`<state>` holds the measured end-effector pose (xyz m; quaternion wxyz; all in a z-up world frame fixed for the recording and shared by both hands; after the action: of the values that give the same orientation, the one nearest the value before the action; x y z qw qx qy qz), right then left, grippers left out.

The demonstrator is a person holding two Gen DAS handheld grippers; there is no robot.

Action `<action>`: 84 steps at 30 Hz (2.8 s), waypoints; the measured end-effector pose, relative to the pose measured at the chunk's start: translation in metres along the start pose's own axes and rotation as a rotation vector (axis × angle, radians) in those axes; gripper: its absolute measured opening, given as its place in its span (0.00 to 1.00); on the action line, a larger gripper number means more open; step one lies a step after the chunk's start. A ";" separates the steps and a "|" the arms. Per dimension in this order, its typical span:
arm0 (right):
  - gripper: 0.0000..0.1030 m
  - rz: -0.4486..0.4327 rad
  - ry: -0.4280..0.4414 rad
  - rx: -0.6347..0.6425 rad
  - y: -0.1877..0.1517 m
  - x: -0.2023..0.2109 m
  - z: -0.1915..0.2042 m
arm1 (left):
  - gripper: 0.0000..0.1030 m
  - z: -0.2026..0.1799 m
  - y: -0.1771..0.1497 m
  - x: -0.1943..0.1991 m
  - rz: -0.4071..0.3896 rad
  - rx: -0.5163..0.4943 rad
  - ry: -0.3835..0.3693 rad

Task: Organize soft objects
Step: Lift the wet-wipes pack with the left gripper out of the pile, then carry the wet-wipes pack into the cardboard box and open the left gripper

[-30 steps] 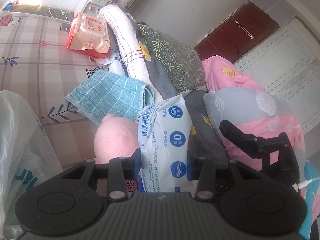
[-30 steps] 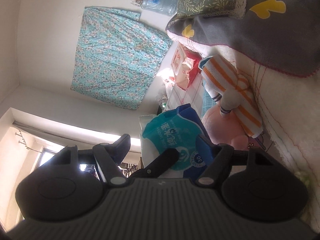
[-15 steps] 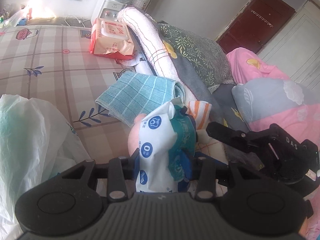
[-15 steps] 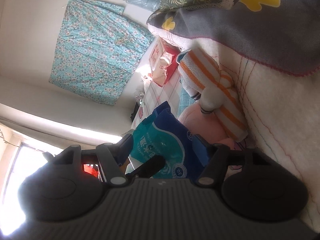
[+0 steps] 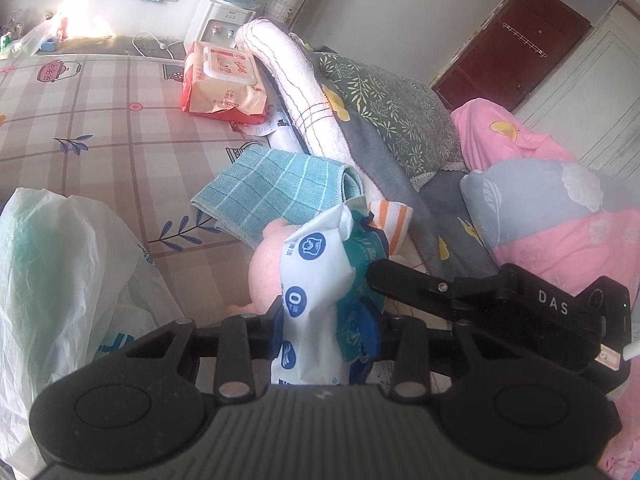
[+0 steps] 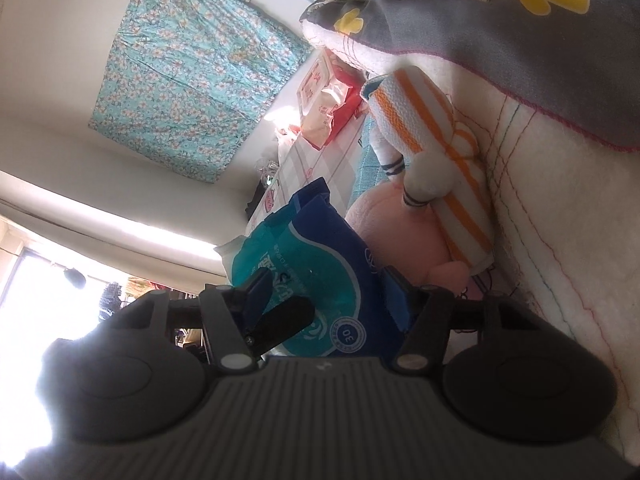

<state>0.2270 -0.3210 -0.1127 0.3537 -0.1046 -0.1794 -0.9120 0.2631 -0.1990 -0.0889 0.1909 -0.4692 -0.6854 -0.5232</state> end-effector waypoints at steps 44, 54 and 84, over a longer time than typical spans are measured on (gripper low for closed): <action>0.59 0.396 0.118 0.226 -0.228 -0.142 0.225 | 0.39 0.280 -0.042 0.222 -0.116 0.472 0.069; 0.58 0.303 0.120 0.234 -0.195 -0.126 0.217 | 0.44 0.319 -0.057 0.167 0.055 0.458 0.242; 0.59 0.278 0.131 0.134 -0.187 -0.104 0.178 | 0.43 0.288 -0.063 0.139 0.111 0.354 0.393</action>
<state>0.1870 -0.0580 -0.0302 0.4937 -0.0448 -0.2001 -0.8451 0.2088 0.1199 -0.1273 0.4278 -0.3548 -0.6892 -0.4649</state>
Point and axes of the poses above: each gripper's, at about its wrist camera, not at the fingertips, and x roughly against the way its jaws point, z to its left, y to its top, the point moved 7 cm from there along -x, roughly the way its jaws point, and after that the axes turned 8 degrees about y, right-handed, at the moved point
